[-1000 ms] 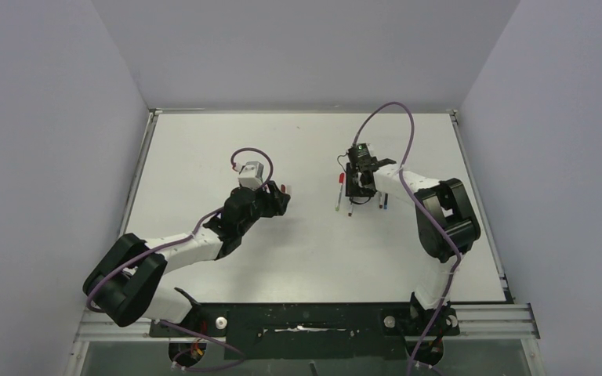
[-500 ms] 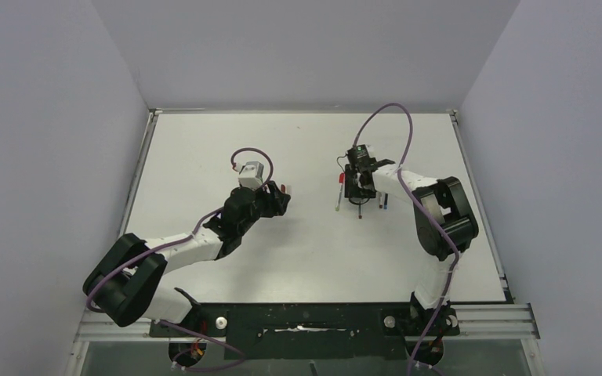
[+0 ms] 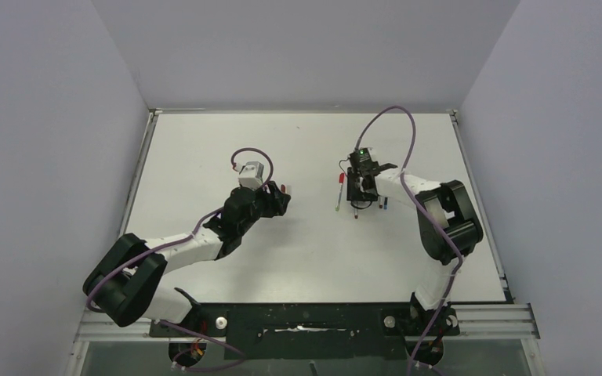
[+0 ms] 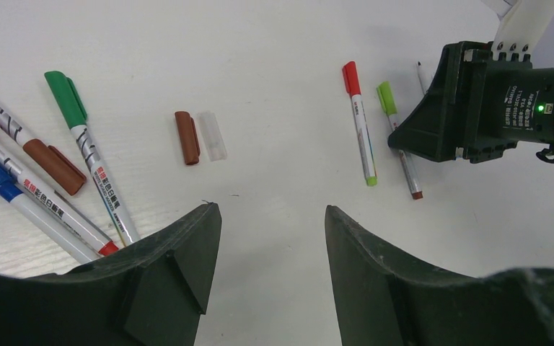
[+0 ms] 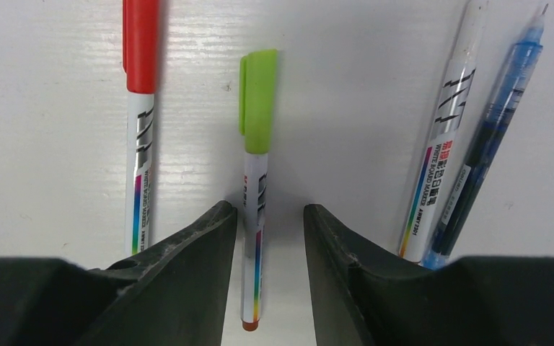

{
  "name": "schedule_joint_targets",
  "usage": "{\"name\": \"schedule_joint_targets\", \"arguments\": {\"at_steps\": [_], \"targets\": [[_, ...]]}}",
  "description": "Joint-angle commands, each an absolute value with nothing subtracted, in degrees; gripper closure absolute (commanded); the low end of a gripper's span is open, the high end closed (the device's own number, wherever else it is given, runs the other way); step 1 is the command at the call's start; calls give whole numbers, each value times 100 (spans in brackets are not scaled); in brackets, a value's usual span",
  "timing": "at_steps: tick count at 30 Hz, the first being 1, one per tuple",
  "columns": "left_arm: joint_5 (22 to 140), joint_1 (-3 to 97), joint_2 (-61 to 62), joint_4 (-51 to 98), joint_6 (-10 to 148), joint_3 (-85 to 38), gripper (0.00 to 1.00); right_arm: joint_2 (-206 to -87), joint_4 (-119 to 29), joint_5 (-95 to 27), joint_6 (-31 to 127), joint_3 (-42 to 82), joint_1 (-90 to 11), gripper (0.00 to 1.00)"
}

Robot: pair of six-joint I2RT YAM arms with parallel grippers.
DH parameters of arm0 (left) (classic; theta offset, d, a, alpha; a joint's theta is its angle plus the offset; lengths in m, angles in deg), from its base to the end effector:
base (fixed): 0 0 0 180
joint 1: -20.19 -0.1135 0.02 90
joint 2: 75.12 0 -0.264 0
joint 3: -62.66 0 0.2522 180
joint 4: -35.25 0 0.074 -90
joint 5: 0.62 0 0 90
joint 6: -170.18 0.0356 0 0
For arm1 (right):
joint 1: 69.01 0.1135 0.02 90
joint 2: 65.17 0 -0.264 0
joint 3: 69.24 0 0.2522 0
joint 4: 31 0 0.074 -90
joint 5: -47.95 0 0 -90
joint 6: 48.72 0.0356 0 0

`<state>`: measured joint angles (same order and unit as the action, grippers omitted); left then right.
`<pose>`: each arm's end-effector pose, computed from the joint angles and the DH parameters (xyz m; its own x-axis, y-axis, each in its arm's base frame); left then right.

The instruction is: Open the pen caps

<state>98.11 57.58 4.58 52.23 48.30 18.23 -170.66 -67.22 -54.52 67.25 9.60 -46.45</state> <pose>0.2276 -0.1672 0.1934 -0.4683 -0.2992 -0.8314 0.2807 0.8418 -0.4610 0.3405 0.1331 0.1580 -0.8631 0.1044 -0.4941 0.1049 0.9941 0.0269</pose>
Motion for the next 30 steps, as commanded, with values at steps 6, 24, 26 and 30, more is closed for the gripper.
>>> {"name": "schedule_joint_targets", "arguments": {"at_steps": [6, 24, 26, 30], "targets": [[9759, 5764, 388, 5682, 4839, 1748, 46, -17017, -6816, -5423, 6723, 653, -4486, 80], [9658, 5764, 286, 5763, 4859, 1835, 35, -14835, -6858, -4441, 5947, 746, -4479, 100], [9626, 5759, 263, 5797, 4842, 1863, 26, -14401, -6676, -3892, 5903, 522, -4461, 100], [9570, 5742, 208, 5930, 4806, 1952, 24, -13474, -6268, -2967, 5881, 51, -4380, 100]]}}
